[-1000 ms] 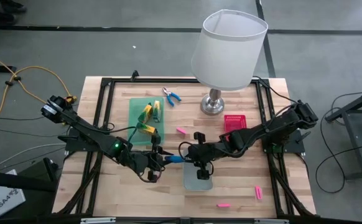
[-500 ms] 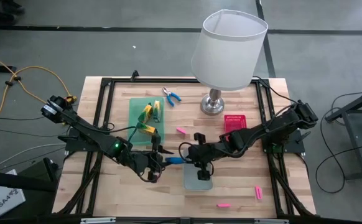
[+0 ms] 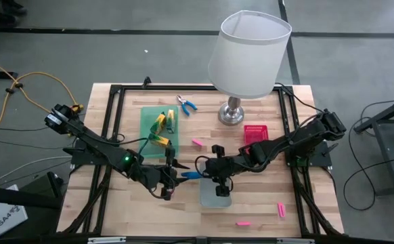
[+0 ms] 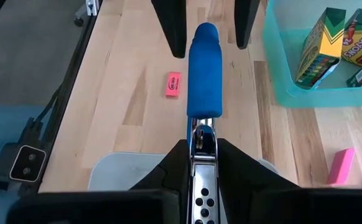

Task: Pick & Place School Supplies
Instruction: Put the blue puncher into the gray bin

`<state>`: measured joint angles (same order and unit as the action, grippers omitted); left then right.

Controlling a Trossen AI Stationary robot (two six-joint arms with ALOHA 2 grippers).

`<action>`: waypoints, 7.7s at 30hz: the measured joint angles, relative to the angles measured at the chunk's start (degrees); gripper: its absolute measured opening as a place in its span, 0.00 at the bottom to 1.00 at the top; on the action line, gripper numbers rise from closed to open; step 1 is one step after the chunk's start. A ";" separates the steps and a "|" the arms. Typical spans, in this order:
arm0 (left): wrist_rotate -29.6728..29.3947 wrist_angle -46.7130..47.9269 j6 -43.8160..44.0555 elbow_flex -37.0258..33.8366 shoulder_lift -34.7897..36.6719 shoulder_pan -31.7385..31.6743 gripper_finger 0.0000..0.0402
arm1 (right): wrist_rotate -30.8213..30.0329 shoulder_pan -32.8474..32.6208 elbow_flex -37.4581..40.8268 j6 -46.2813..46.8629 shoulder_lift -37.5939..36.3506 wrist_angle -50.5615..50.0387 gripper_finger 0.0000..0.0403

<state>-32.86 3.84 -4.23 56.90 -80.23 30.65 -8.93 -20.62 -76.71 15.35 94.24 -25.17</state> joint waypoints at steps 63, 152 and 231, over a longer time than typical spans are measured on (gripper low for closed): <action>-7.03 -4.07 -3.31 0.00 1.05 4.92 0.44 | -3.05 0.15 0.00 0.90 0.00 -2.05 0.13; -7.03 -3.44 1.66 0.00 0.81 4.61 0.44 | -8.43 -8.41 0.00 28.20 -7.82 -29.20 0.13; -7.02 -3.38 7.66 -0.02 0.81 4.61 0.44 | -20.53 -15.02 21.22 84.92 6.51 21.59 0.13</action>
<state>-39.89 0.46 3.43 56.88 -79.42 35.27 -29.46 -35.64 -55.48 100.27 100.75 -3.57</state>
